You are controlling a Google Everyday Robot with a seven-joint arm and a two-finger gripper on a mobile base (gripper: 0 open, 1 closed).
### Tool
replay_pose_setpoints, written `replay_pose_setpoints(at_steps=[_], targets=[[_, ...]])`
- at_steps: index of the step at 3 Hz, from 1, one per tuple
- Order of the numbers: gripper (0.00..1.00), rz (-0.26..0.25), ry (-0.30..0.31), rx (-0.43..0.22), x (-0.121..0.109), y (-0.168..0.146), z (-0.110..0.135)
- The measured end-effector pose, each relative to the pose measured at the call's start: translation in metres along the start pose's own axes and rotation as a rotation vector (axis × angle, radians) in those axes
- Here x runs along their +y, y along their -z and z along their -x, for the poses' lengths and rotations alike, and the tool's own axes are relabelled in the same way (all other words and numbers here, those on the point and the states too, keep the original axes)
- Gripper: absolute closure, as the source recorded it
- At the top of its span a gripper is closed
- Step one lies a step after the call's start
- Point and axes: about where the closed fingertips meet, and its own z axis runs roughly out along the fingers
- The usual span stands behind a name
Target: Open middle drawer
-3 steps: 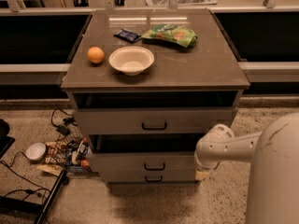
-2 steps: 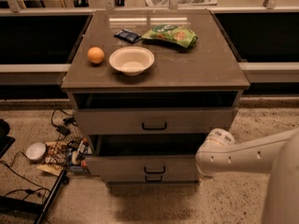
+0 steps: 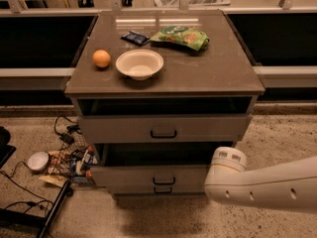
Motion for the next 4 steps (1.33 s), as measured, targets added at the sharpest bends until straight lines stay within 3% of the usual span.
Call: replay_pose_setpoints(at_steps=[1,3,4], targets=[[0.63,-0.007,0.017,-0.082,-0.018,-0.021,0.015],[0.17,0.006,0.049,-0.323,-0.052,-0.074,0.073],[0.0,-0.005,0.053,-0.375,-0.065,-0.082,0.085]])
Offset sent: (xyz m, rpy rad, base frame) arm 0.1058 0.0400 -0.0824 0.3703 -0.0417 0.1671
